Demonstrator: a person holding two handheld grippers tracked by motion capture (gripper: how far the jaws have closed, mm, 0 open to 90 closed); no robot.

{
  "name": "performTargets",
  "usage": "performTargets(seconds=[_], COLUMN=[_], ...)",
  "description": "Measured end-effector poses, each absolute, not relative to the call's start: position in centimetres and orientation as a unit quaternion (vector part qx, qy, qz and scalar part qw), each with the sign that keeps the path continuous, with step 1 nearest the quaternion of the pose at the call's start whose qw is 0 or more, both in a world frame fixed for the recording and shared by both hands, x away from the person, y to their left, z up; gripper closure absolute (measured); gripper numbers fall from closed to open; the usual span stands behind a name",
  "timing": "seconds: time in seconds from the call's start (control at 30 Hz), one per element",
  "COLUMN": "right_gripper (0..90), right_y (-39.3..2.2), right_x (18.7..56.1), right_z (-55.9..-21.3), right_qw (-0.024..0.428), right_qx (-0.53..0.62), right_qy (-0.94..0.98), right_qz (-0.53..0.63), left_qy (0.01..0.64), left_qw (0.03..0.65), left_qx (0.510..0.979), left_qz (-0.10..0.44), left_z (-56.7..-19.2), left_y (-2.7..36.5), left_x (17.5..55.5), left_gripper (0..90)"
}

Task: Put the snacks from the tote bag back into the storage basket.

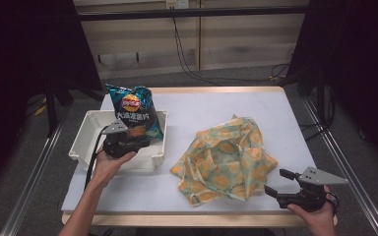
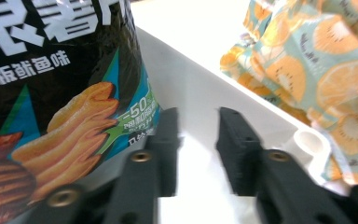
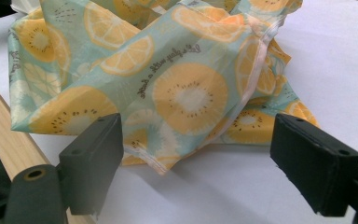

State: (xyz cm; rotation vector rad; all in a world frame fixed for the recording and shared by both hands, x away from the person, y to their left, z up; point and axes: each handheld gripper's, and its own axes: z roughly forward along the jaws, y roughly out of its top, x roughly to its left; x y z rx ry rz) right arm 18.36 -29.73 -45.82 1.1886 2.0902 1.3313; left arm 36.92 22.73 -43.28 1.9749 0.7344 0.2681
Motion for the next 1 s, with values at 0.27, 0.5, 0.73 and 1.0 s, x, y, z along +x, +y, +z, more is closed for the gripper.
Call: performTargets(seconds=[0.27, 0.5, 0.73, 1.0], right_gripper=[17.0, 17.0, 17.0, 16.4], right_y=[-29.9, -30.1, -30.1, -30.3], right_x=[18.2, 18.1, 18.1, 18.0], right_z=[-45.9, -45.9, -45.8, -45.9], right_qw=[0.196, 0.198, 0.197, 0.204], right_qx=[0.426, 0.426, 0.428, 0.431], right_qy=[0.745, 0.744, 0.743, 0.738], right_qz=[0.474, 0.475, 0.475, 0.478], left_qy=[0.317, 0.324, 0.331, 0.335], left_qw=[0.508, 0.516, 0.518, 0.528], left_qx=[0.791, 0.781, 0.774, 0.761], left_qz=[0.123, 0.138, 0.151, 0.172], left_z=[-43.1, -42.7, -43.4, -43.8], left_y=[23.1, 23.8, 24.3, 24.3], left_x=[34.8, 32.0, 29.1, 27.1], left_gripper=[44.5, 30.6, 22.7, 23.0])
